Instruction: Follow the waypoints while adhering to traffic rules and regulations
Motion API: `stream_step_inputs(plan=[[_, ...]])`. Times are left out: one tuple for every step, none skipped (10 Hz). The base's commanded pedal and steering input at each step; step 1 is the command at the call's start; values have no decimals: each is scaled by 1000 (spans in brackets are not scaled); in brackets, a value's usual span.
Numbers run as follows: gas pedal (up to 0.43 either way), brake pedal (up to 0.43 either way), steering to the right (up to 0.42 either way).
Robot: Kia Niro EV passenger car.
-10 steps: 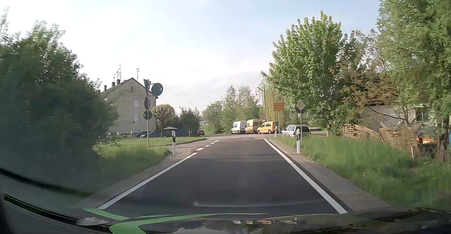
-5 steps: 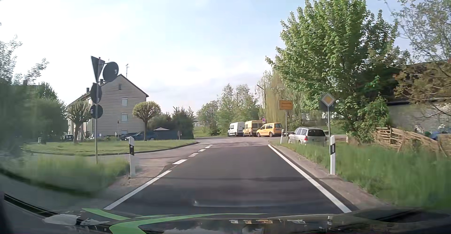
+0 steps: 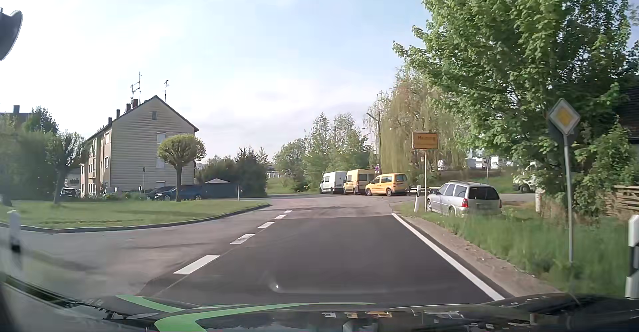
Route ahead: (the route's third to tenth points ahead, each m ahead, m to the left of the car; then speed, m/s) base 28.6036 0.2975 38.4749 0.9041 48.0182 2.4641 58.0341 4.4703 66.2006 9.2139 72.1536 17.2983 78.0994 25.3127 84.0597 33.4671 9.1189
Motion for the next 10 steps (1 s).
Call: stream_step_inputs(plan=[[0, 0, 0], [0, 0, 1], [0, 0, 0], [0, 0, 0], [0, 0, 0], [0, 0, 0], [0, 0, 0], [0, 0, -1], [0, 0, -1], [0, 0, -1]])
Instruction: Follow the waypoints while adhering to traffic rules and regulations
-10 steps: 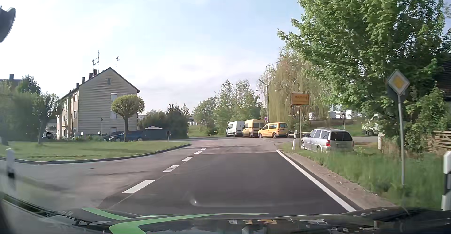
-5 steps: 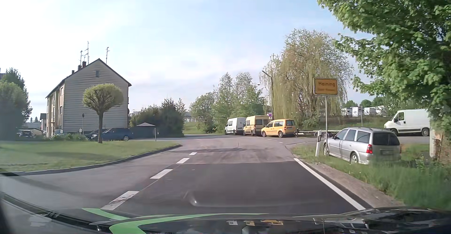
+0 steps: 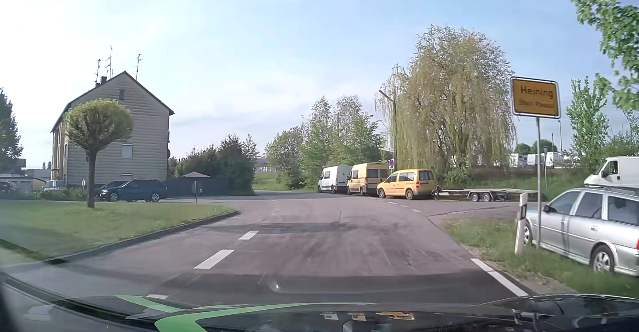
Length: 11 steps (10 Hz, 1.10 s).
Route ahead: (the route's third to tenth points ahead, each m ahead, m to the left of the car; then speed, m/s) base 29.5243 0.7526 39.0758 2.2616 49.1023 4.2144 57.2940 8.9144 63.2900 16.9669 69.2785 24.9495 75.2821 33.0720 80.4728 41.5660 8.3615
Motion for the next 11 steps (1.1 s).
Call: stream_step_inputs(plan=[[0, 0, -1], [0, 0, -1], [0, 0, -1], [0, 0, -3], [0, 0, -7], [0, 0, -8], [0, 0, -7], [0, 0, -7], [0, 0, -8], [0, 0, -8], [0, 0, -6]])
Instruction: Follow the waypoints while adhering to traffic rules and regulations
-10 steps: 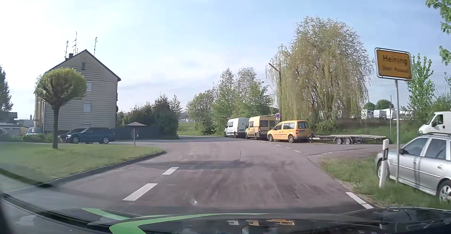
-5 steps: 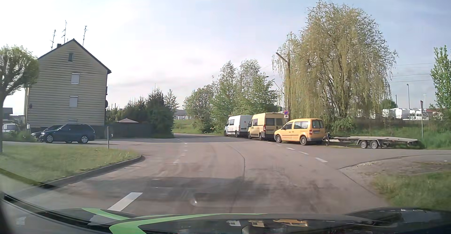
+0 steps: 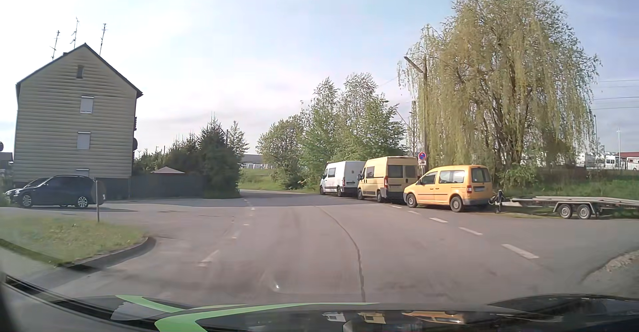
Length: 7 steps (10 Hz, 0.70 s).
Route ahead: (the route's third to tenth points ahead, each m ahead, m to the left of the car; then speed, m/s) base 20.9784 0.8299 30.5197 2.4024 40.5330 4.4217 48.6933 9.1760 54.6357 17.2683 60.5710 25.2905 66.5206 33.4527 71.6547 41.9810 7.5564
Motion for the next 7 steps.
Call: stream_step_inputs(plan=[[0, 0, -3], [0, 0, -3], [0, 0, -3], [0, 0, -5], [0, 0, -5], [0, 0, -7], [0, 0, -8]])
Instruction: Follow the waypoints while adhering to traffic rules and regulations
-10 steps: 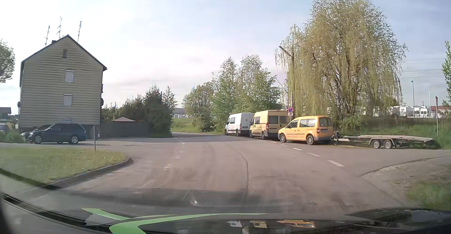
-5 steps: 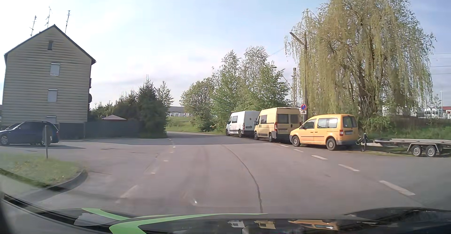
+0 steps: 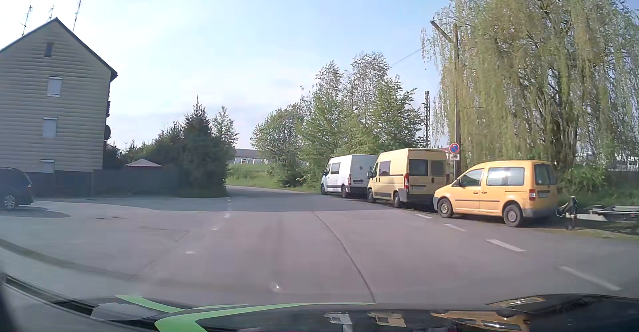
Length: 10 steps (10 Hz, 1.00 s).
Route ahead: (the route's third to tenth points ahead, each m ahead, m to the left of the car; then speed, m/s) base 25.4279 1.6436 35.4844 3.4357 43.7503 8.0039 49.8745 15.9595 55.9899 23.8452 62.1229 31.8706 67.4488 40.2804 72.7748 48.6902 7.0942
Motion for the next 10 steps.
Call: stream_step_inputs(plan=[[0, 0, -8], [0, 0, -11], [0, 0, -13], [0, 0, -15], [0, 0, -19], [0, 0, -26], [0, 0, -31], [0, 0, -36], [0, 0, -40], [0, 0, -42]])
